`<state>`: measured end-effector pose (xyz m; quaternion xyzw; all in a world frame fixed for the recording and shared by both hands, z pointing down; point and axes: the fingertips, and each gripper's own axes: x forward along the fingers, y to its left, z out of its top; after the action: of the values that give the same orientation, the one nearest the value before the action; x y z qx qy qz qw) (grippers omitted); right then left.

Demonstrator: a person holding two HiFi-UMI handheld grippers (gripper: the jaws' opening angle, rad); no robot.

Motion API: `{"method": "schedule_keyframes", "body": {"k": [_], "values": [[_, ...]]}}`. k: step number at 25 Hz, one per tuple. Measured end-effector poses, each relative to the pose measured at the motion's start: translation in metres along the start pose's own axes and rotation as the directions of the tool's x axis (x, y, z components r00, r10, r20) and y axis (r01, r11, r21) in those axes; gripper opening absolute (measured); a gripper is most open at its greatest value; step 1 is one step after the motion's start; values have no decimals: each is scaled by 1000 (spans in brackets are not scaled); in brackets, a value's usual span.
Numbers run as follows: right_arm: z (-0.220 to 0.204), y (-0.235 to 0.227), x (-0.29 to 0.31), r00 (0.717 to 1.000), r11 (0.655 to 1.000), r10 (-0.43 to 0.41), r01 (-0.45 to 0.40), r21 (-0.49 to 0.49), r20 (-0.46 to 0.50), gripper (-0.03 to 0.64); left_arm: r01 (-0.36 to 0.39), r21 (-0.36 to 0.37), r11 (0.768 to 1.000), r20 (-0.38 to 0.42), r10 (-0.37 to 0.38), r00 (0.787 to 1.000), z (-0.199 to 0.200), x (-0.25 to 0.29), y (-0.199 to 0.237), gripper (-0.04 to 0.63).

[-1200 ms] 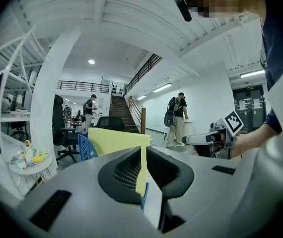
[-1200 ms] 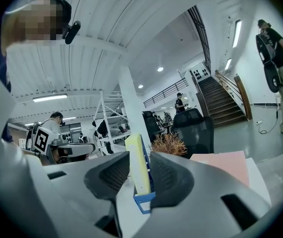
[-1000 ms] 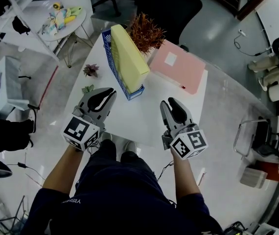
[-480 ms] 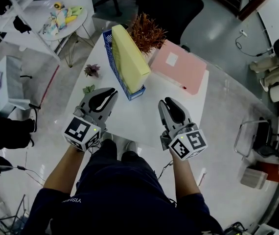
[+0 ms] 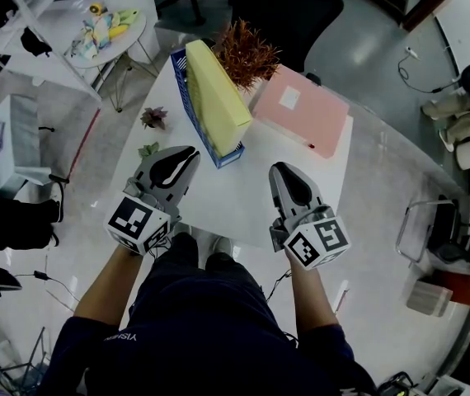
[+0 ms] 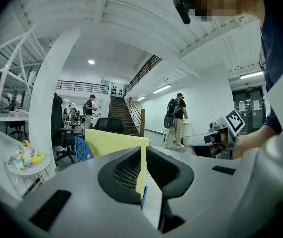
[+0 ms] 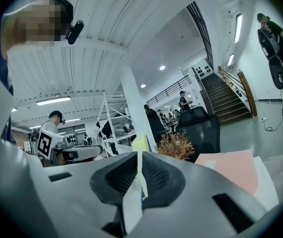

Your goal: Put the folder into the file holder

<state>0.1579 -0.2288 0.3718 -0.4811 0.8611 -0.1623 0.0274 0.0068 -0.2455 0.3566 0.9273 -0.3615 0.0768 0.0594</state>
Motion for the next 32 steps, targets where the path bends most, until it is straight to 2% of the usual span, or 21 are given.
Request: {"method": "schedule_keyframes", "body": {"k": [8,32], "values": [[0,-5,2,1000,1000,-10,10,4,-9,5,2,3,1000,7,-2,1000,5,3,2,57],[1,1,13,999,1000,0,0,-25,-34,5,-3,19,1000,19,2,1000,14,4,16,57]]}}
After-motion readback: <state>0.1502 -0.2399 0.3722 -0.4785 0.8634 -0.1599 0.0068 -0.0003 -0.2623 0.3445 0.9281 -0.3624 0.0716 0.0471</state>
